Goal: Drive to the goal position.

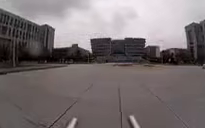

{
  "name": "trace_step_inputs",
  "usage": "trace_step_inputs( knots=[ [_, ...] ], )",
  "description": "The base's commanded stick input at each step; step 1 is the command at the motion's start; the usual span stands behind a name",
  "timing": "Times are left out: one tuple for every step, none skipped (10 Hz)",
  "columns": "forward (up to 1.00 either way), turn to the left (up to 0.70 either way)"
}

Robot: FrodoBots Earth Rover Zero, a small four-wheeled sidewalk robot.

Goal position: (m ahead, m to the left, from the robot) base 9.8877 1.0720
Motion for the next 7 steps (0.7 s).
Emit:
trace_step_inputs(
  knots=[
    [1.00,-0.09],
    [1.00,0.00],
    [1.00,0.00],
    [1.00,0.00],
    [1.00,0.00],
    [1.00,0.00],
    [1.00,0.00]
  ],
)
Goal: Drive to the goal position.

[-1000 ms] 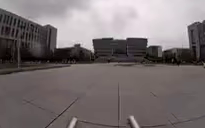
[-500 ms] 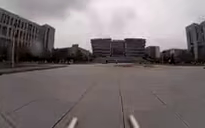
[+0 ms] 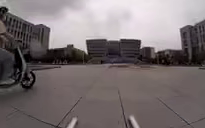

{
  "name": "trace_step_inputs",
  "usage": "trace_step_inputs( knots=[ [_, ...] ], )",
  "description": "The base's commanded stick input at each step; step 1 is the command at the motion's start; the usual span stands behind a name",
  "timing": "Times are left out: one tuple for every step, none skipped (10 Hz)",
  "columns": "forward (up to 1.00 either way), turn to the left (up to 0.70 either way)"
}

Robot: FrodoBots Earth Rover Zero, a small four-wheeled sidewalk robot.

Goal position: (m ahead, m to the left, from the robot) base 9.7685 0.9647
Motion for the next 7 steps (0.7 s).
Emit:
trace_step_inputs(
  knots=[
    [1.00,0.00],
    [1.00,0.00],
    [1.00,0.00],
    [1.00,0.00],
    [1.00,0.00],
    [1.00,0.00],
    [1.00,0.00]
  ],
)
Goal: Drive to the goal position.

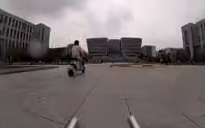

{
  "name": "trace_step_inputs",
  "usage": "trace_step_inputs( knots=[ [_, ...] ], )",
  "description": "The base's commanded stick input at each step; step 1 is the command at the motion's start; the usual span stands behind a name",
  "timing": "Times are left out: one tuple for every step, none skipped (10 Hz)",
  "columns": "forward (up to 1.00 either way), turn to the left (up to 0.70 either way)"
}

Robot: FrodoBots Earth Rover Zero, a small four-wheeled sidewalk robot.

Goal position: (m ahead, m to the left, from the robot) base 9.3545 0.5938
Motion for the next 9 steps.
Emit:
trace_step_inputs(
  knots=[
    [1.00,0.00],
    [1.00,0.00],
    [1.00,0.00],
    [1.00,0.00],
    [1.00,0.00],
    [1.00,0.00],
    [1.00,0.00],
    [1.00,0.00],
    [1.00,0.00]
  ],
)
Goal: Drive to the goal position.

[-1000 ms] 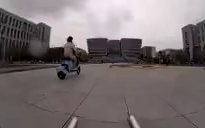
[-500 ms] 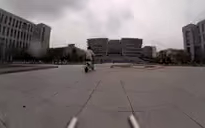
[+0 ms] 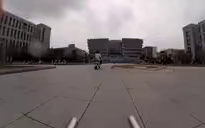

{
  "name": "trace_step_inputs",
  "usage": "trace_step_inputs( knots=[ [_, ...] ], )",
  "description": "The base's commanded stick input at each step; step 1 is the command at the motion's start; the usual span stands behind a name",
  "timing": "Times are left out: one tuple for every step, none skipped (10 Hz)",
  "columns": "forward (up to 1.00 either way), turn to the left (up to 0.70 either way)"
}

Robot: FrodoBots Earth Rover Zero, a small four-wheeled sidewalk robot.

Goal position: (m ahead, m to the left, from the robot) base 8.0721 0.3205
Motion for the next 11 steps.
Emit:
trace_step_inputs(
  knots=[
    [1.00,0.00],
    [1.00,0.00],
    [1.00,0.00],
    [1.00,0.00],
    [1.00,0.00],
    [1.00,0.00],
    [1.00,0.00],
    [1.00,0.00],
    [1.00,0.00],
    [1.00,0.00],
    [1.00,0.00]
  ],
)
